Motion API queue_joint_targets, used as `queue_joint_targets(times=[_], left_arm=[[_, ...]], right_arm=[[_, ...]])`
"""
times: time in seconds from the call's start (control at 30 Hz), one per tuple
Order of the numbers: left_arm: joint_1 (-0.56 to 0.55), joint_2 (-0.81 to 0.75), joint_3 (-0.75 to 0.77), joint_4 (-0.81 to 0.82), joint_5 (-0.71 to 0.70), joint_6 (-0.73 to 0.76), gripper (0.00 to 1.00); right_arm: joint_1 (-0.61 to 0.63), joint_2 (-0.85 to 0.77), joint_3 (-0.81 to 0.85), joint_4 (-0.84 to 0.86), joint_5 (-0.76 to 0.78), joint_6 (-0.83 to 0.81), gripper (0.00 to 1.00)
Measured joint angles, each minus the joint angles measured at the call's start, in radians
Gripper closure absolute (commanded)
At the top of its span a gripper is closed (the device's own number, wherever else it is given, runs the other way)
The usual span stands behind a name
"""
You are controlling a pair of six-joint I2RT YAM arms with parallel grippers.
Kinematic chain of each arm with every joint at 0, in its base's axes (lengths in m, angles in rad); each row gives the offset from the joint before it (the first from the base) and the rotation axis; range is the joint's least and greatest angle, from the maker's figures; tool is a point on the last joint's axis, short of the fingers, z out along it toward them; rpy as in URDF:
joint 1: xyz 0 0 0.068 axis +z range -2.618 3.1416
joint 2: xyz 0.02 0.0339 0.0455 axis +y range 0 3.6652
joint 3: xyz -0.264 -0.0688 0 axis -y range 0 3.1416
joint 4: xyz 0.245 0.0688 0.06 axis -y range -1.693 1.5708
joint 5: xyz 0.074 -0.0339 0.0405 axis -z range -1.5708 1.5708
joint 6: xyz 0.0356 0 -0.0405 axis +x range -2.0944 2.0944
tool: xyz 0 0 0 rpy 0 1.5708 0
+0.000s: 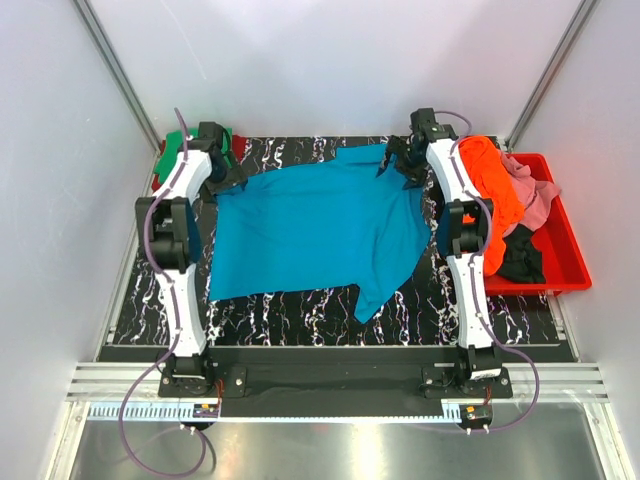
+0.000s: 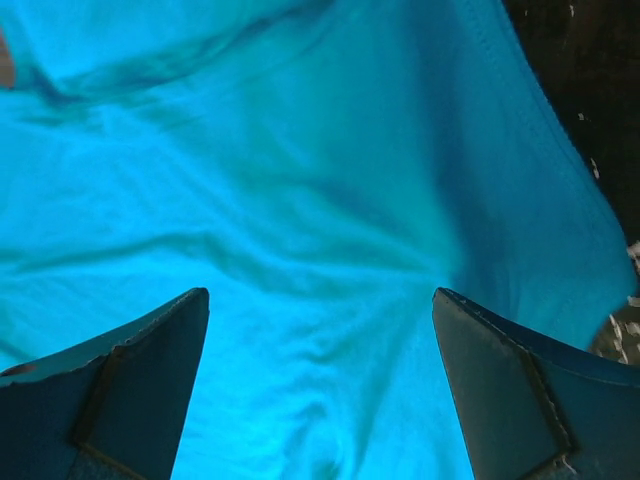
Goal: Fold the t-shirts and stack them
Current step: Flatten the tshirt out
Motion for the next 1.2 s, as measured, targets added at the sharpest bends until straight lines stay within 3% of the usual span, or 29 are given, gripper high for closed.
queue_joint_targets(times=[0.1, 0.2, 0.43, 0.6, 0.73, 0.83, 1.0, 1.2], left_arm=[[-0.016, -0.146, -0.114, -0.008, -0.001, -0.006, 0.11], [-0.031, -0.368, -0.286, -0.006, 0.006, -0.029, 0.11], [-0.031, -0.779, -0.693, 0.048, 0.04, -0.09, 0.13], [-0.025, -0.921, -0.986, 0.068, 0.079, -0.142, 0.13], [-0.023, -1.019, -1.146, 0.074, 0.116, -0.185, 0.13], [-0.021, -1.072, -1.221, 0.092, 0.13, -0.215, 0.13], [-0.008, -1.095, -1.286, 0.127, 0.135, -0.245, 0.13], [0.024, -1.095, -1.323, 0.163, 0.136, -0.249, 0.14]], right_arm=[[0.001, -0.068, -0.052, -0.008, 0.0, -0.011, 0.0], [0.002, -0.242, -0.239, 0.002, 0.002, -0.013, 0.01], [0.008, -0.885, -1.013, 0.115, -0.056, 0.035, 0.08], [0.015, -1.157, -1.483, 0.182, -0.138, 0.092, 0.2], [0.024, -1.215, -1.752, 0.225, -0.206, 0.14, 0.2], [0.045, -1.225, -1.856, 0.269, -0.239, 0.171, 0.21], [0.081, -1.212, -1.905, 0.393, -0.263, 0.206, 0.25], [0.094, -1.09, -1.899, 0.531, -0.287, 0.24, 0.38]])
